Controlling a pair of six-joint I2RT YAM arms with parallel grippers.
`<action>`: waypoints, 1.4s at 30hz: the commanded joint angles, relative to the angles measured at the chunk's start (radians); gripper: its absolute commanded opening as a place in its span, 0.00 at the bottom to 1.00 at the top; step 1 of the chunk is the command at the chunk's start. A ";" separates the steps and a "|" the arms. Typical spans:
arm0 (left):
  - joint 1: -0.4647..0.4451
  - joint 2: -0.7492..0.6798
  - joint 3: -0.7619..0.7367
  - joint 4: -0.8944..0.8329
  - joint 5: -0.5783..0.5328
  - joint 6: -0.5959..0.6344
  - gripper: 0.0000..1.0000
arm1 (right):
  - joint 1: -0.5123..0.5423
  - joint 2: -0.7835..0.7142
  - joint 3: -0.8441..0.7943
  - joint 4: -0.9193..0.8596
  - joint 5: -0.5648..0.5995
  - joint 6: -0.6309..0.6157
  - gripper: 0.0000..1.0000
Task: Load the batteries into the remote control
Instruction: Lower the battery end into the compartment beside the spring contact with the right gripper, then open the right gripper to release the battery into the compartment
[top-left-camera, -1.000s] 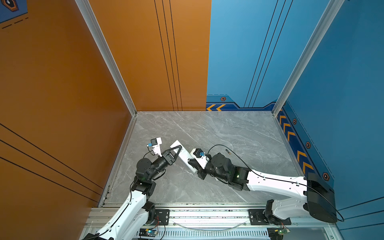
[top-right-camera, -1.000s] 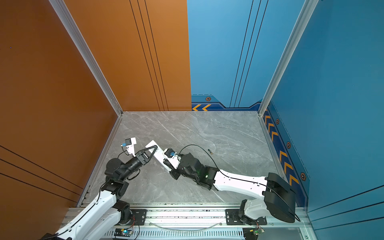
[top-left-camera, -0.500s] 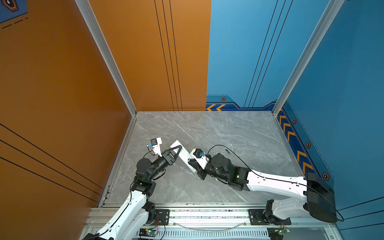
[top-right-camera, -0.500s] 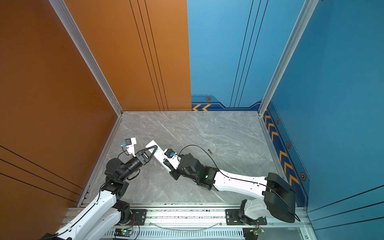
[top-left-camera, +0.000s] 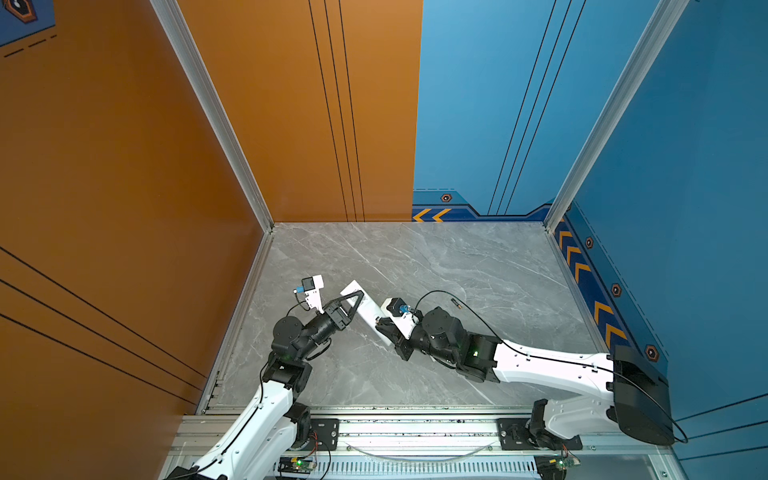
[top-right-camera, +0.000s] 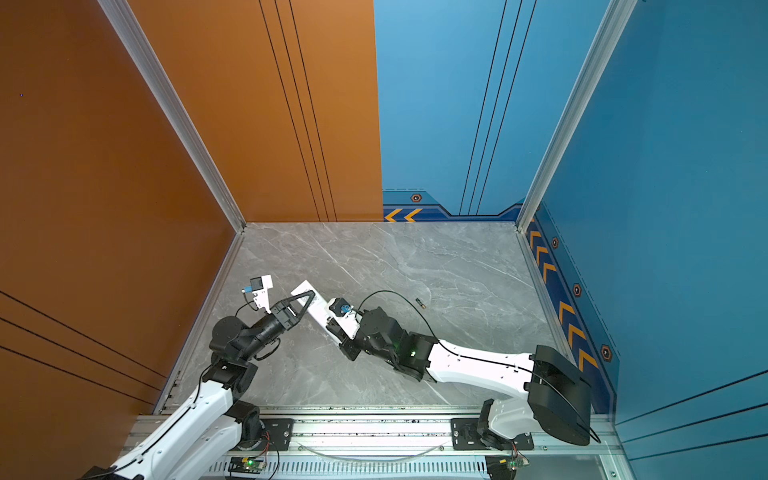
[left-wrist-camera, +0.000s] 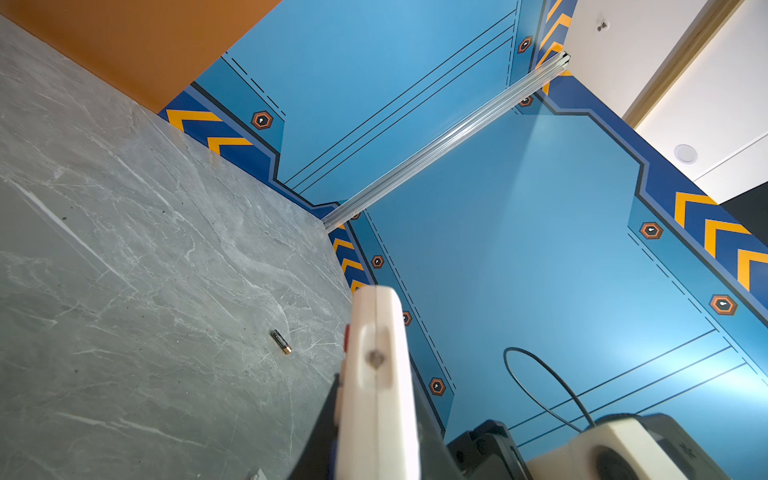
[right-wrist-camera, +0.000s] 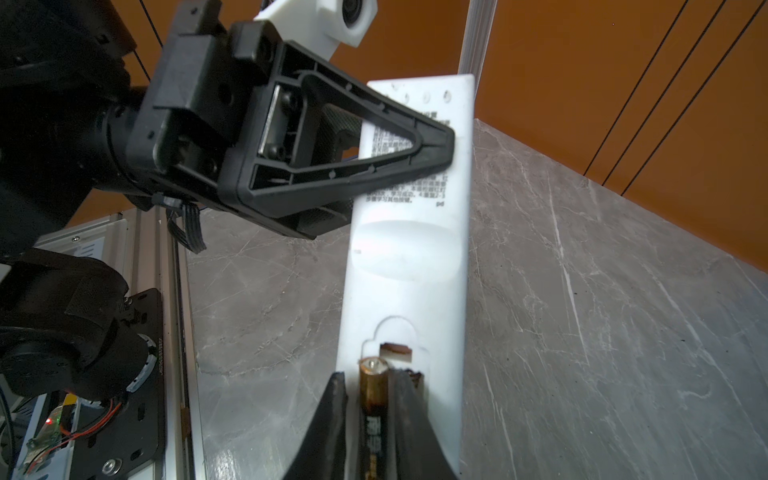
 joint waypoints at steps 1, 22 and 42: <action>-0.009 -0.012 0.016 0.054 0.025 0.001 0.00 | 0.006 -0.016 -0.011 0.008 0.027 0.008 0.22; -0.011 0.006 0.025 0.054 0.036 0.005 0.00 | 0.010 -0.054 0.000 -0.012 0.026 0.001 0.36; -0.017 0.052 0.055 0.054 0.100 -0.013 0.00 | 0.044 -0.255 0.057 -0.330 0.137 -0.198 0.38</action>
